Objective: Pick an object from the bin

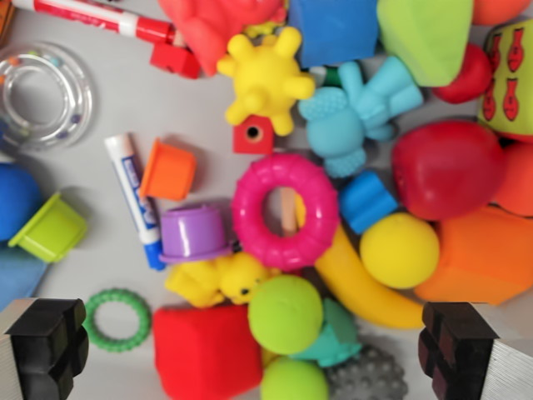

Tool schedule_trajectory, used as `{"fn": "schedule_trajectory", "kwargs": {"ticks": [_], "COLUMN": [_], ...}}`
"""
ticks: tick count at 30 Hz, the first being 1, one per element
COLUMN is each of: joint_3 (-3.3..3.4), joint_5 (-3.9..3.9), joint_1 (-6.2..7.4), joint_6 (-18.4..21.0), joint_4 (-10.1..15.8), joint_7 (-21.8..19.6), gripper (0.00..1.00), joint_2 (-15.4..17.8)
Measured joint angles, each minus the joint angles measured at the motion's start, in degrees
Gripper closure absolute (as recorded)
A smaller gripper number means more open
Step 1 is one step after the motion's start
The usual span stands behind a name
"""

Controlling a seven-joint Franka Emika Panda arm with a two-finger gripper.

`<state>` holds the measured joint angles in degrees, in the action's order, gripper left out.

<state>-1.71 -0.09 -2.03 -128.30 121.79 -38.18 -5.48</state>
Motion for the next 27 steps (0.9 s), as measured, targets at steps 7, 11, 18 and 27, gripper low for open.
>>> {"fn": "schedule_trajectory", "kwargs": {"ticks": [7, 11, 18, 27], "joint_3": [-0.26, -0.38, -0.67, -1.1], "joint_5": [0.0, 0.0, 0.0, -0.23], "joint_1": [0.3, 0.52, 0.82, 1.26], "joint_6": [-3.0, -5.0, -8.4, -13.3], "joint_4": [2.5, 4.1, 6.6, 9.7], "joint_7": [1.9, 3.1, 5.1, 8.0], "gripper": [0.0, 0.0, 0.0, 0.0], "joint_2": [-0.7, -1.1, -2.3, -4.4]}}
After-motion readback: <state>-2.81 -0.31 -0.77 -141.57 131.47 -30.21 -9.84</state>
